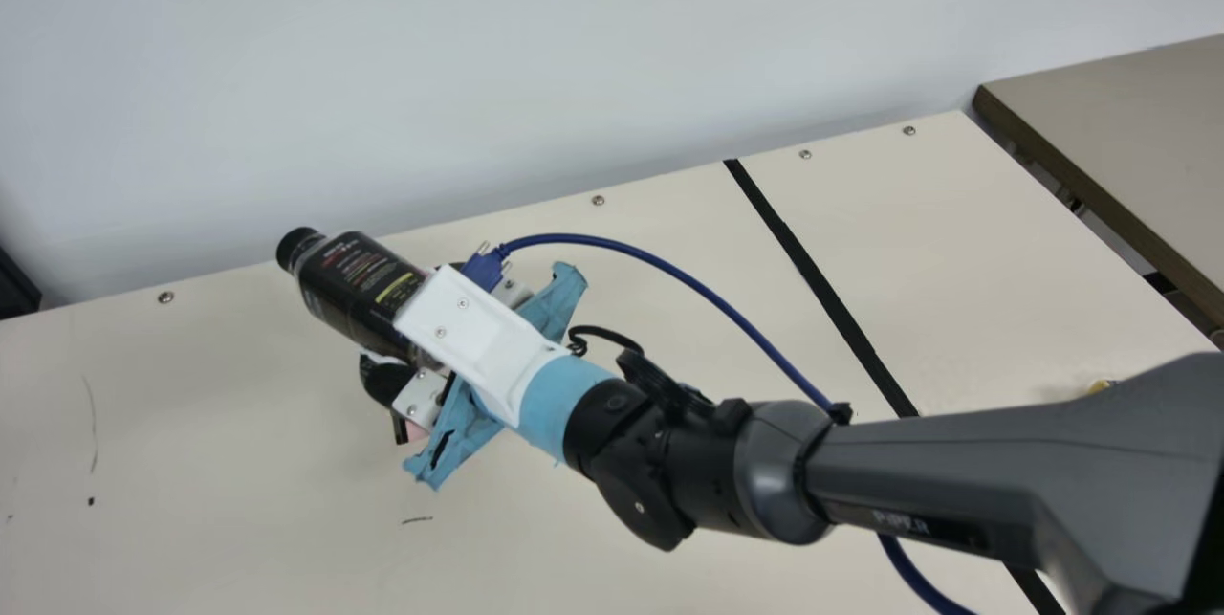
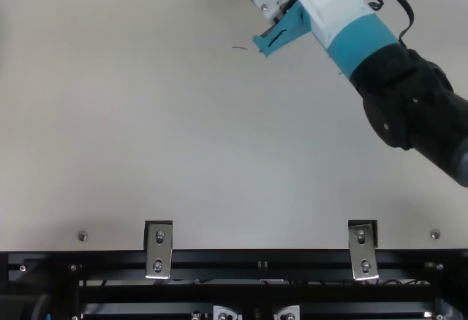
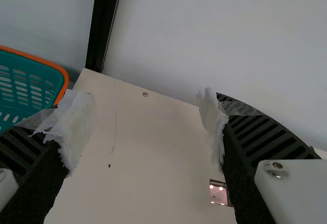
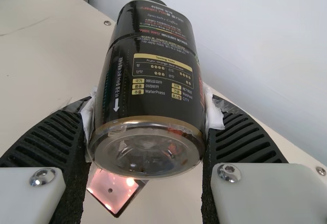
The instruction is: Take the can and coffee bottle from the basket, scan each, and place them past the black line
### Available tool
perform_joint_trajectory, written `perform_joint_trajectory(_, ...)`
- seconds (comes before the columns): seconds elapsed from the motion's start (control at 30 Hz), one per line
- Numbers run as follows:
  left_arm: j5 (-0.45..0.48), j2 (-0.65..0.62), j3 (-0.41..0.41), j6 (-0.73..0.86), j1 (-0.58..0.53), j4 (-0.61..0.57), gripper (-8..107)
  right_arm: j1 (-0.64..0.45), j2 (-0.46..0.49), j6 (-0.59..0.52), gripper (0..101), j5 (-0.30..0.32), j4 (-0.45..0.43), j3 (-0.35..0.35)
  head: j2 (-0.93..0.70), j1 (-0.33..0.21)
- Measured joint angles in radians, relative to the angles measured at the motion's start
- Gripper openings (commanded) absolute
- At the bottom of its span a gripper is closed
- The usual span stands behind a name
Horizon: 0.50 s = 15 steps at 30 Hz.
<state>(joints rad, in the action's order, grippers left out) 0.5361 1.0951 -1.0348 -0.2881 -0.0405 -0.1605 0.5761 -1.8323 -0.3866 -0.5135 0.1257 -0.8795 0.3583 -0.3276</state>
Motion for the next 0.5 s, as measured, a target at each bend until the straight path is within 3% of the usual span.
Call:
perform_joint_trajectory(0.27,0.0,0.0,0.0,0.0,0.0,0.0,90,-0.021,0.076,-0.048,0,0.076,0.023,-0.009,0.005,0.0)
perform_joint_trajectory(0.5,0.0,0.0,0.0,0.0,0.0,0.0,90,-0.063,0.19,-0.074,0,0.221,0.038,-0.033,0.0,0.0)
